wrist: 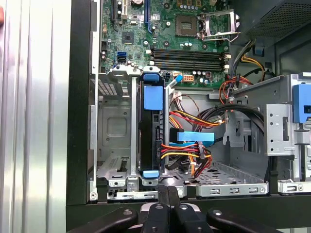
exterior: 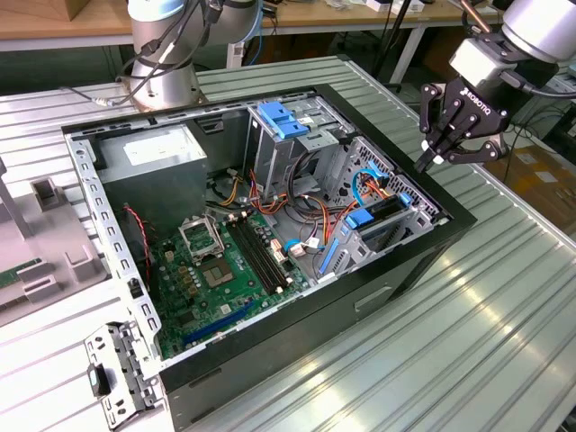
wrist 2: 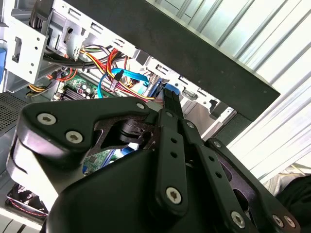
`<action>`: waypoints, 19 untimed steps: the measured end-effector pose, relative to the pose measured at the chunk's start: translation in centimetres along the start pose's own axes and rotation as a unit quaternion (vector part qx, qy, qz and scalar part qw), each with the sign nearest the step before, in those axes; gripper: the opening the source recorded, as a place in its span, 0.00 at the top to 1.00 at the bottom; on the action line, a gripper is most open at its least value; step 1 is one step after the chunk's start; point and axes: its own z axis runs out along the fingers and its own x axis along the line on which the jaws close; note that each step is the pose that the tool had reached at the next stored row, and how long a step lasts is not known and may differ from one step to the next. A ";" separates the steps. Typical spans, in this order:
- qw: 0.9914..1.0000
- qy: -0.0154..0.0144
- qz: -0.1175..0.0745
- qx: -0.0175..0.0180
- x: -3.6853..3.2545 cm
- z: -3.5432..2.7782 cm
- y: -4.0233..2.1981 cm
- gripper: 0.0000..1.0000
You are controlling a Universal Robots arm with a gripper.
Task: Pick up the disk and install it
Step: 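Insert the first disk wire, then insert the second disk wire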
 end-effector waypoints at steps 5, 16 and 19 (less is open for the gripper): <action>1.000 0.000 0.000 0.000 0.00 -0.01 0.00 0.89; 1.000 0.000 0.000 0.000 0.00 -0.02 -0.01 0.58; 1.000 0.000 0.000 0.000 0.00 -0.02 0.01 0.58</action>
